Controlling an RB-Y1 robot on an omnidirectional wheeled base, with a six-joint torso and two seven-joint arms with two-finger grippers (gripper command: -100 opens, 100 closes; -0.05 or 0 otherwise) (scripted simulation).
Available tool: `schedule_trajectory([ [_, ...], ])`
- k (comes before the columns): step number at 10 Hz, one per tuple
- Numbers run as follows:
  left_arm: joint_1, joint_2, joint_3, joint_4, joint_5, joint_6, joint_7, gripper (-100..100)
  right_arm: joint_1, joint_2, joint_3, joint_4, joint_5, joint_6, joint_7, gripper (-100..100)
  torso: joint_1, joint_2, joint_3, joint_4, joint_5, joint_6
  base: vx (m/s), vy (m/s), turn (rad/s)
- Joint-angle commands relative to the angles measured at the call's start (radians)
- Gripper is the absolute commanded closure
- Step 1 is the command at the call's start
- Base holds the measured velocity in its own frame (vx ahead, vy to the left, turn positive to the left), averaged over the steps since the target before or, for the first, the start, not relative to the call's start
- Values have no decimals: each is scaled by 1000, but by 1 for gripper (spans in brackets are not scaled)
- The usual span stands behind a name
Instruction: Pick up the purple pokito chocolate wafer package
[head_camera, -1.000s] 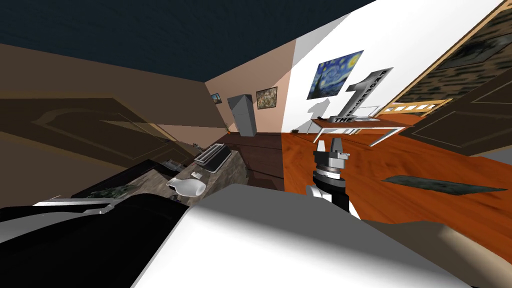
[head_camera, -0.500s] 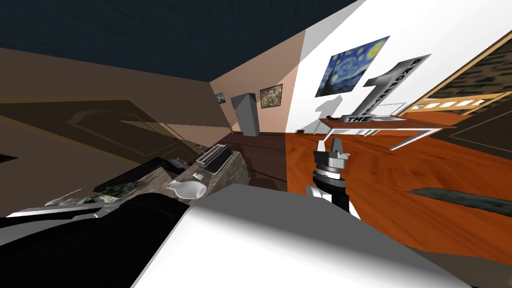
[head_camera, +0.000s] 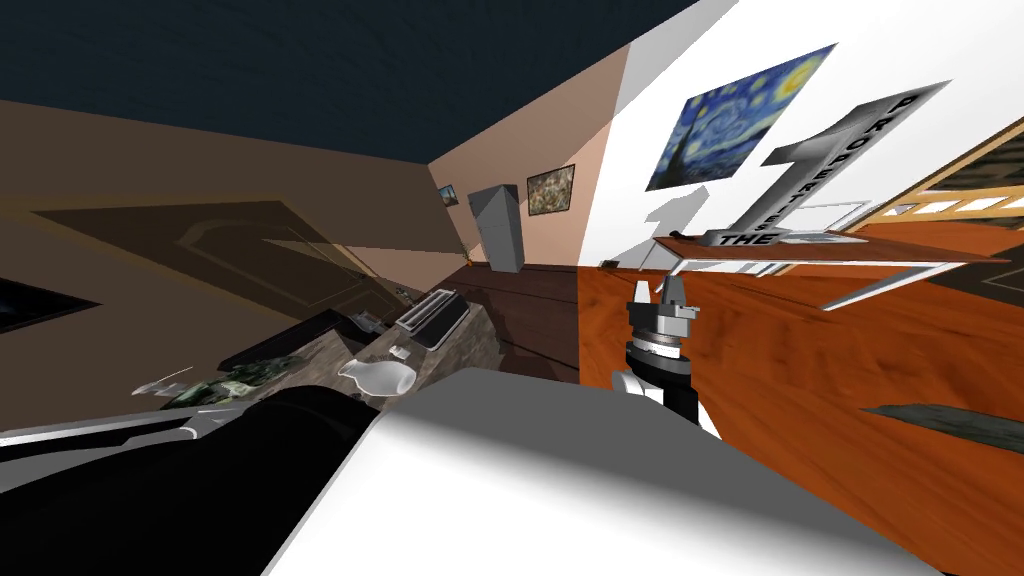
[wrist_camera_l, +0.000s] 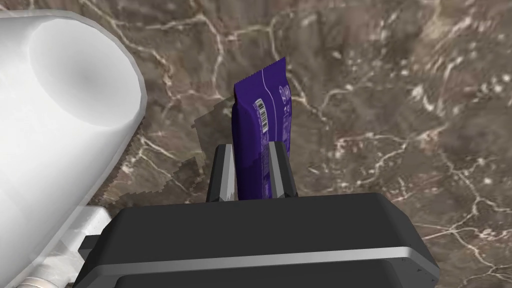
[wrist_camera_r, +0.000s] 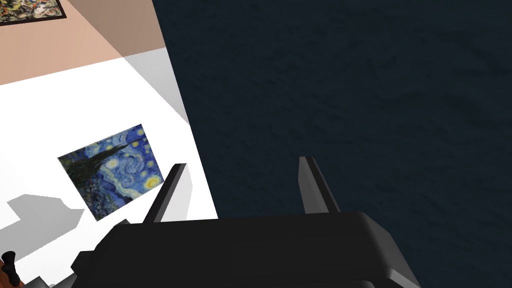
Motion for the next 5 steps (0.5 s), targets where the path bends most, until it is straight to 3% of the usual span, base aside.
schedule_trajectory([
  [1, 34, -16, 50, -5, -50, -6, -4, 100, 0, 0, 0, 0, 0, 0, 0, 0, 0, 0, 0, 0, 0, 0, 137, 15, 212],
  [2, 34, -16, 81, -5, -76, -6, -4, 100, 0, 0, 0, 0, 0, 0, 0, 0, 0, -2, -1, 0, 0, 3, 60, -1, 5],
  [3, 34, -16, 108, -5, -76, -6, -4, 100, 0, 0, 0, 0, 0, 0, 0, 0, 0, -2, -1, 1, 1, 7, 7, -1, -51],
  [4, 34, -16, 108, -5, -76, -6, -4, 100, -1, 0, 0, 0, 0, 0, 0, 0, 0, 0, 0, 1, 1, 8, -8, 0, -31],
  [5, 94, -32, 156, -26, -117, -19, -8, 100, -1, 0, 0, 0, 0, 0, 0, 0, 1, 1, 1, 1, 1, 7, 109, 18, 259],
])
